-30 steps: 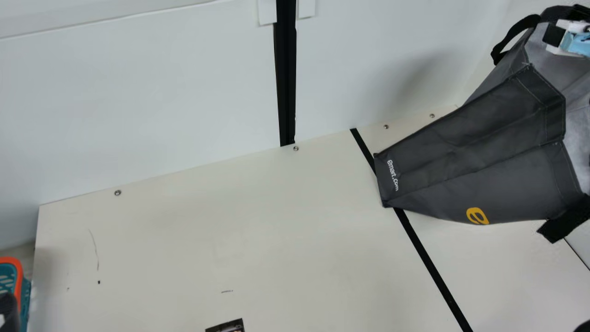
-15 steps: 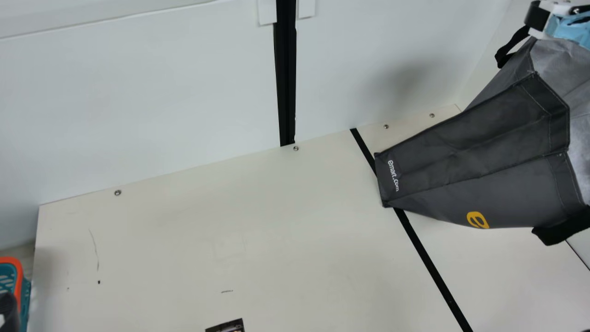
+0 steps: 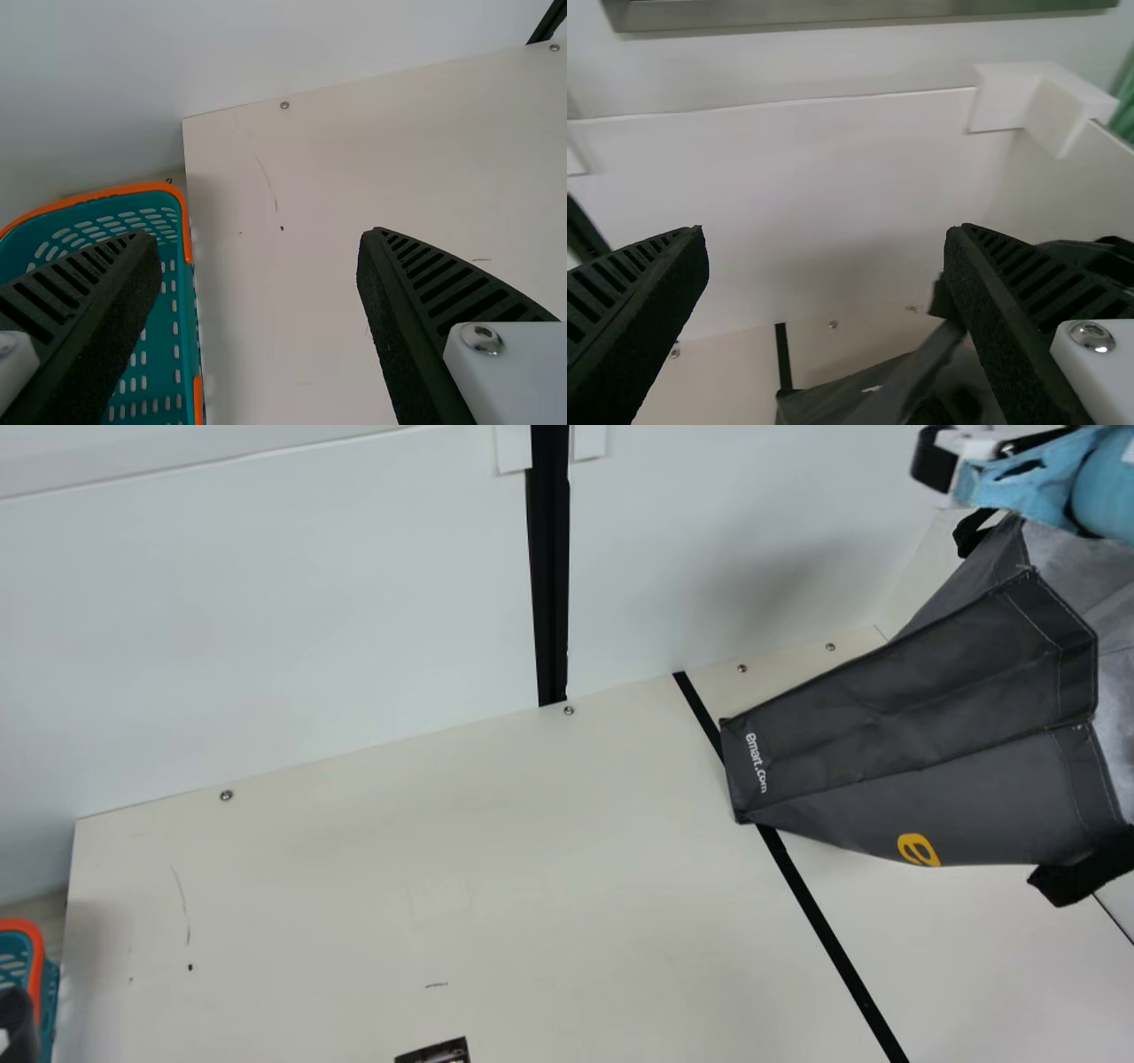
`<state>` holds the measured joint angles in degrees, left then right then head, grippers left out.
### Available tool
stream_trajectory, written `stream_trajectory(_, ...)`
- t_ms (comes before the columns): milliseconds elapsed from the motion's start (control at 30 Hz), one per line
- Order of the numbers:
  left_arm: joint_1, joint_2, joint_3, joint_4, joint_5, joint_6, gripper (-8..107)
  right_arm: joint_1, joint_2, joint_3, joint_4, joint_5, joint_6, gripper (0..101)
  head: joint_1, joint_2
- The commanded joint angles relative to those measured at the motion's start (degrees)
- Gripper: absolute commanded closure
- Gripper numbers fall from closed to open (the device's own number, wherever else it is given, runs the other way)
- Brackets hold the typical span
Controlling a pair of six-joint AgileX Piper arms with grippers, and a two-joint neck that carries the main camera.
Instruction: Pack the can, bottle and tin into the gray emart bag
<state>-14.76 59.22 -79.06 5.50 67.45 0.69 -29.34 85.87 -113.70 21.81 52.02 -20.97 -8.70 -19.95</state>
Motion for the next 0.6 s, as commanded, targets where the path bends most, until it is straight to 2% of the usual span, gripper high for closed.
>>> stream_trajectory(0, 0.0, 0.0, 0.0, 0.0, 0.0, 0.0, 9, 1.9, -0.4, 0.8, -0.4, -0.1, 0.1, 10, -1.3, 0.0)
stream_trajectory(233, 0.0, 0.0, 0.0, 0.0, 0.0, 0.0, 9, 7.3, -2.9, 4.7, -1.1, -0.4, 0.5, 10, -1.3, 0.0)
stream_trajectory(567, 0.0, 0.0, 0.0, 0.0, 0.0, 0.0, 9, 14.6, -7.9, 12.5, -2.3, -0.6, 1.0, 10, -1.3, 0.0)
